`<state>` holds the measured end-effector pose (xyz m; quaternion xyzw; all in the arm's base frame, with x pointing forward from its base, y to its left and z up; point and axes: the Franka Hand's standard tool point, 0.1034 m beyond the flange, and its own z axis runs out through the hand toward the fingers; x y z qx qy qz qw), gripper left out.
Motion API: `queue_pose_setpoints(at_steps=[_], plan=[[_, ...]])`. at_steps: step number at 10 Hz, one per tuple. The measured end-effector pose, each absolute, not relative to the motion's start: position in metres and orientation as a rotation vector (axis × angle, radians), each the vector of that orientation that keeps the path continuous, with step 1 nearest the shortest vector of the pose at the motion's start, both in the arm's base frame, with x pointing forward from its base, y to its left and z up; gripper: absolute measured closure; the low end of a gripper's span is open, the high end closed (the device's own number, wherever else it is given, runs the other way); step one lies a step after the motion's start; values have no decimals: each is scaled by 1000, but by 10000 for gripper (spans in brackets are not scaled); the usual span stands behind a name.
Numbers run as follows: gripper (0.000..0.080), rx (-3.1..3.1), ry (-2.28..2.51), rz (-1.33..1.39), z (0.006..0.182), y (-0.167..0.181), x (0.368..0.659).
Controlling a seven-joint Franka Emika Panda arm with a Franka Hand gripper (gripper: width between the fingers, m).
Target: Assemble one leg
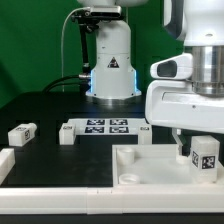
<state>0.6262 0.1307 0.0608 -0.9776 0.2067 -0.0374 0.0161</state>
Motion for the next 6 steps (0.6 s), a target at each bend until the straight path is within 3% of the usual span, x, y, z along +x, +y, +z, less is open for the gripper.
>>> queue_pose_setpoints(at_steps=[6], plan=[[150, -3163, -226, -140, 68, 124, 633]])
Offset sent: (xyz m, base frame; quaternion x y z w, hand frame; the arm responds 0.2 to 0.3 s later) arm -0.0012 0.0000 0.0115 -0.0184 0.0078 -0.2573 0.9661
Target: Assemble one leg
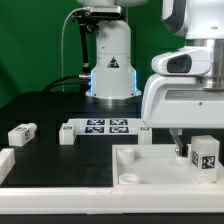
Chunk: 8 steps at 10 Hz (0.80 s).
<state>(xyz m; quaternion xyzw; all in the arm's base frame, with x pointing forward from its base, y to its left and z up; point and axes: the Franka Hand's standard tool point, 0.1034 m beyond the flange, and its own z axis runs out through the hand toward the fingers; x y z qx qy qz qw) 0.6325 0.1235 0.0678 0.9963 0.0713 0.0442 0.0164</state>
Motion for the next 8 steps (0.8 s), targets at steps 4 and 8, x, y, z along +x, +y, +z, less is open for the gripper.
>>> queue_pose_setpoints(at_steps=[4, 8], plan=[[433, 3101, 181, 136, 67, 123, 632], [509, 3110, 14, 170, 67, 123, 634]])
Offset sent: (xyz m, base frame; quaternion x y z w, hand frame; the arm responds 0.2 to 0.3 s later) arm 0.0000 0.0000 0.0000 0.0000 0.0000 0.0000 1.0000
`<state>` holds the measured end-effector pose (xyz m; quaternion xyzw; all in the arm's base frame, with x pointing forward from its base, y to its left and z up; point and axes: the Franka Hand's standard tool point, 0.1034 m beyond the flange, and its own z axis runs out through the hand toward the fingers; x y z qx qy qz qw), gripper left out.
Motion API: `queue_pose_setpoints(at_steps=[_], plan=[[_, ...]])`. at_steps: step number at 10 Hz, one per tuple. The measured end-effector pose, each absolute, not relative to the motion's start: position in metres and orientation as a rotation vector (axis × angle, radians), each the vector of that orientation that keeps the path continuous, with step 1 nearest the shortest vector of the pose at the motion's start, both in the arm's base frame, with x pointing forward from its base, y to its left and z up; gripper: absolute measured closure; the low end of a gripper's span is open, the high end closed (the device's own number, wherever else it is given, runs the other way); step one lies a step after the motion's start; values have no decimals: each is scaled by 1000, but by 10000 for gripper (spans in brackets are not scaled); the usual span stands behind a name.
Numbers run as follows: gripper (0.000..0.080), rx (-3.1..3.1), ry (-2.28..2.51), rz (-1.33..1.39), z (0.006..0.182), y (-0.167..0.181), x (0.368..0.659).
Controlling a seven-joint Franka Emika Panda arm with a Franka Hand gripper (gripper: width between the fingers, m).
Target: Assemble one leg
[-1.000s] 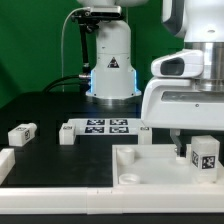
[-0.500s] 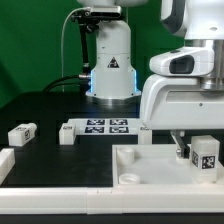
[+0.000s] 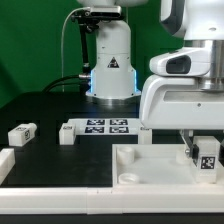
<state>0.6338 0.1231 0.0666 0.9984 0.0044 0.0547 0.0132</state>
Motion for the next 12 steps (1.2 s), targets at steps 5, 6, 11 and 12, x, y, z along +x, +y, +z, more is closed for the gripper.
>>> queue_pose_setpoints(at_steps=[5, 6, 11, 12], plan=[[501, 2942, -942, 213, 67, 109, 632], [491, 2880, -1093, 228, 67, 103, 631], [320, 2801, -1261, 247, 68, 96, 631], [191, 2801, -1261, 247, 68, 96, 631]])
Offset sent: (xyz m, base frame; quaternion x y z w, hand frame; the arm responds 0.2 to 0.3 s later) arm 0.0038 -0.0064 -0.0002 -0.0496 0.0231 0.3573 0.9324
